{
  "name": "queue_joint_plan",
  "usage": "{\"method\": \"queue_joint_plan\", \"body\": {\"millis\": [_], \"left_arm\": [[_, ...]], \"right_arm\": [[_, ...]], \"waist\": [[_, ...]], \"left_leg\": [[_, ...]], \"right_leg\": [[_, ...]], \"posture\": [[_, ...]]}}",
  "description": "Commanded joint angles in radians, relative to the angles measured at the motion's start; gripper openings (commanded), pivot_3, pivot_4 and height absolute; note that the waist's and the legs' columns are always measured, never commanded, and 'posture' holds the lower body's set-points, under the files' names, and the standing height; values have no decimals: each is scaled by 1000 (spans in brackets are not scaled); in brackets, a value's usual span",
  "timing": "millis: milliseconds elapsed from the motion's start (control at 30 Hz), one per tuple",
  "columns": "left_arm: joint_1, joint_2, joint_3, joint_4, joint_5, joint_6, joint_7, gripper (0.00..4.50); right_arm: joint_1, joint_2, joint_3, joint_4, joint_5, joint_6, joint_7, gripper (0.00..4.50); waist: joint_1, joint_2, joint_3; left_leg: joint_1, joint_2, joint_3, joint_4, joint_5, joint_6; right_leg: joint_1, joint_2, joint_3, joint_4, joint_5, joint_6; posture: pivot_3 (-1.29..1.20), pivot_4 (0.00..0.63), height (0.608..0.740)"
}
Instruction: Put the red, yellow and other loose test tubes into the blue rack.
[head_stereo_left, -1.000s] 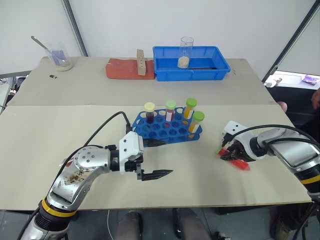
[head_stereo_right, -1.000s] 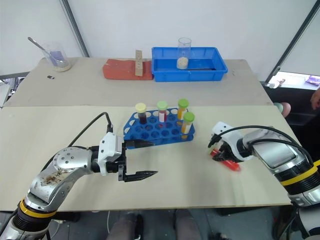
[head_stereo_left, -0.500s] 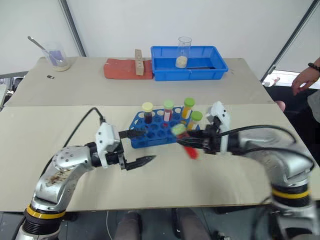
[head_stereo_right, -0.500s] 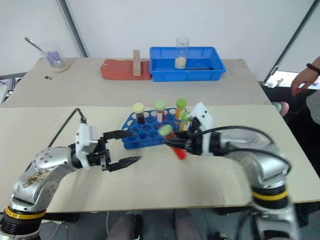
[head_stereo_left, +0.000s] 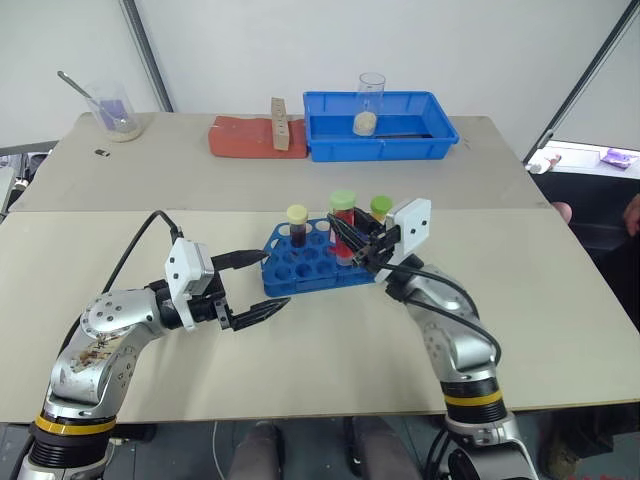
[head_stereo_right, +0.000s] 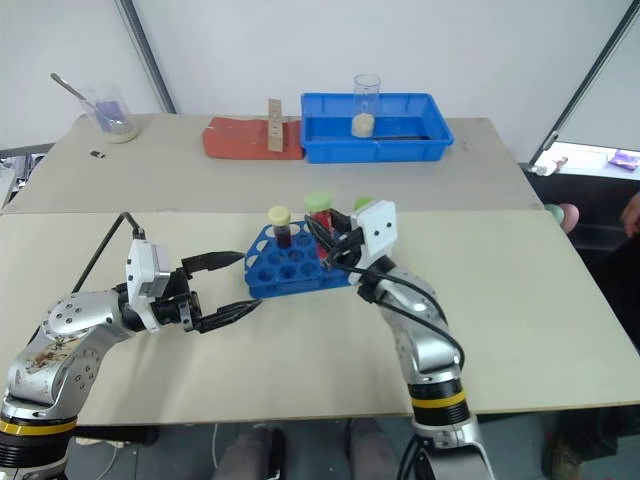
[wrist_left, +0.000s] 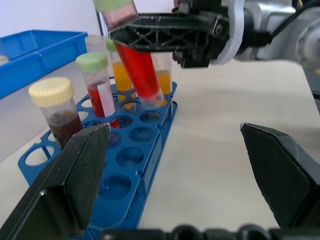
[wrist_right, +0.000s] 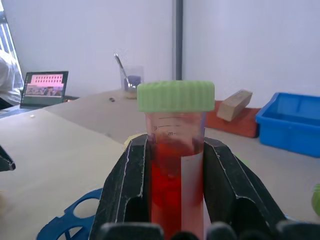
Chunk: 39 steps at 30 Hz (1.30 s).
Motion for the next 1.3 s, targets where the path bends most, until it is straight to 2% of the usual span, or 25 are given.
{"method": "queue_joint_plan", "body": {"millis": [33,267,633,833,900,1000,1033,1200,1300], "left_arm": [[-14,12,6,-30,-18,-1,-6,4500],[-32,8,-7,-37,-24,13,-4,4500],[-54,-2,-15,-37,-29,29,9,4500],[-54,-2,-11,-46,-28,58,37,4500],[-59,1,-7,-45,-25,69,49,4500],[-71,12,4,-45,-21,83,69,4500],[-81,44,6,-47,-8,117,77,4500],[-117,234,58,-36,7,212,36,4500],[-95,428,58,5,56,212,-101,4500]], "right_arm": [[9,19,0,37,-50,-130,-48,1017],[41,36,39,109,-108,-227,-77,1017],[51,89,31,157,-101,-274,-138,1015],[89,79,9,150,-53,-269,-114,1015],[98,67,3,140,-46,-251,-110,2055],[111,42,7,117,-52,-214,-106,2987],[125,20,11,91,-55,-188,-92,3386],[197,-128,40,-89,-33,-33,14,3386],[224,-274,37,-236,39,84,149,3386]], "waist": [[-1,0,0],[-1,0,0],[-1,0,0],[-1,0,0],[-1,0,0],[0,0,0],[0,0,0],[1,0,0],[-2,0,0]], "left_leg": [[0,0,0,0,0,0],[0,0,0,0,0,0],[1,0,0,0,0,0],[1,0,0,0,0,0],[1,0,0,0,0,0],[1,0,-1,0,0,0],[1,0,0,0,0,0],[2,0,-1,-2,0,0],[2,1,0,-4,0,0]], "right_leg": [[0,0,0,0,0,0],[0,0,0,1,-1,0],[0,0,0,1,-1,0],[0,0,0,2,-1,0],[0,0,0,2,-1,0],[0,0,0,1,-1,0],[0,0,0,1,-1,0],[0,1,0,2,-4,1],[-1,1,0,1,-7,-3]], "posture": [[0,150,740],[0,150,740],[0,150,740],[0,150,740],[0,150,740],[0,150,740],[0,150,740],[0,150,740],[0,150,740]]}}
